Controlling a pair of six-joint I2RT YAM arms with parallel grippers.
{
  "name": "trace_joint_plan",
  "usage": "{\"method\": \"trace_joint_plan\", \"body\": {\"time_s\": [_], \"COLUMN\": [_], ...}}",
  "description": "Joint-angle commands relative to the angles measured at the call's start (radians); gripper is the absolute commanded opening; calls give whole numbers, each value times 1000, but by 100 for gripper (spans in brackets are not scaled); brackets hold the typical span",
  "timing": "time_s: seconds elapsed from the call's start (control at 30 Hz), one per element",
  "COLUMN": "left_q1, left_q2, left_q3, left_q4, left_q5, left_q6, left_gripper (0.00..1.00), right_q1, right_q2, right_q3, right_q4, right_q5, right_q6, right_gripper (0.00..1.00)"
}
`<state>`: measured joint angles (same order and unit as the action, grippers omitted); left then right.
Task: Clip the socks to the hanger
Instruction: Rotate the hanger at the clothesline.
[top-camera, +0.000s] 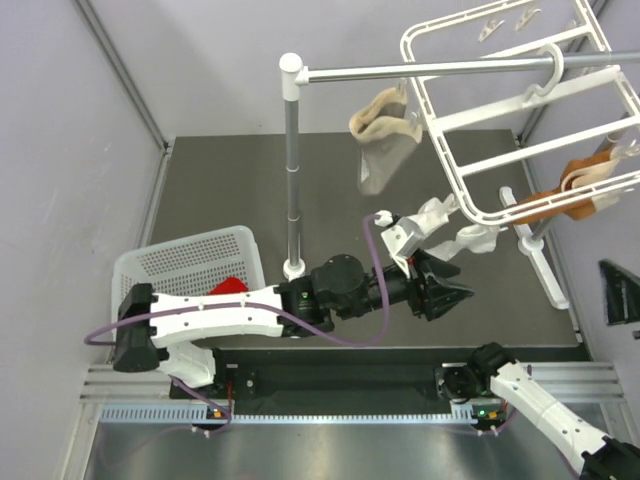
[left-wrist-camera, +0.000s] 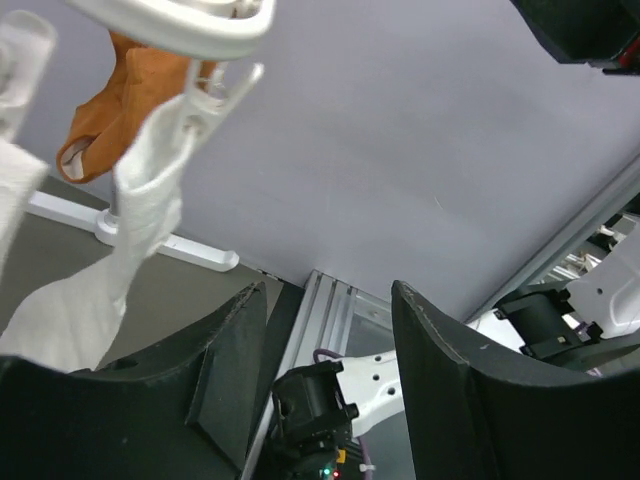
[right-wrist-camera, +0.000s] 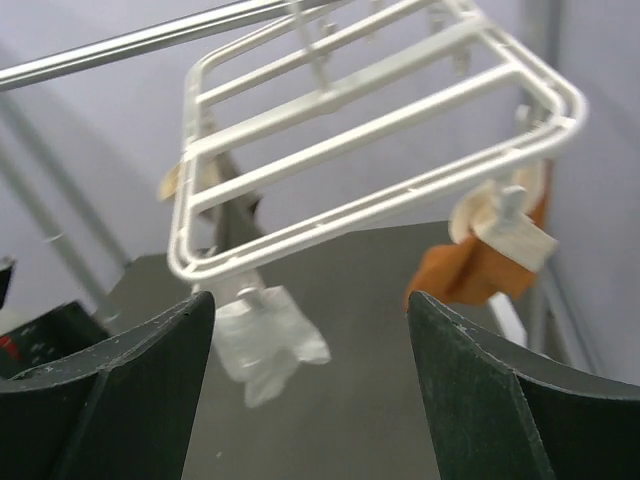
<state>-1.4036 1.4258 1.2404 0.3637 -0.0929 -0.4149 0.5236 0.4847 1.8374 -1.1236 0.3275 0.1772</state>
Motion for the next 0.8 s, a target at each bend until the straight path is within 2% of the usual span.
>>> {"method": "trace_joint_plan", "body": {"time_s": [0.0, 0.07, 0.13, 0.2, 0.23, 0.33, 0.37, 0.43, 0.5, 0.77], "left_q1": [-17, -20, -20, -20, -20, -18, -18, -17, -14, 41], "left_q2": [60, 117, 178, 215, 249, 312, 327, 358, 364, 265], "left_q3": [44, 51, 68, 106, 132, 181, 229, 278, 304, 237], "left_q4": [168, 248, 289, 299, 297, 297, 282, 209, 201, 126], "left_q5": [-10, -126, -201, -354, -442, -551, -638, -718, -784, -788], "left_q6": [46, 71, 120, 149, 163, 254, 274, 289, 317, 292], "left_gripper": [58, 66, 68, 70, 72, 74, 77, 77, 81, 78], "right_q1": [7, 13, 29, 55, 58, 59, 58, 59, 59, 59], "right_q2": [55, 78, 95, 107, 121, 118, 115, 114, 115, 126], "right_q3": [17, -4, -21, -24, -14, -10, -18, -23, -21, -64], "right_q4": [-47, -56, -62, -73, -82, -64, -52, -48, -57, -51], "right_q5": [335, 392, 406, 397, 380, 266, 210, 173, 134, 6], "right_q6": [-45, -76, -88, -65, -64, -68, -70, -59, -48, -35], "right_gripper": [77, 77, 78, 78, 79, 79, 80, 80, 81, 80]}}
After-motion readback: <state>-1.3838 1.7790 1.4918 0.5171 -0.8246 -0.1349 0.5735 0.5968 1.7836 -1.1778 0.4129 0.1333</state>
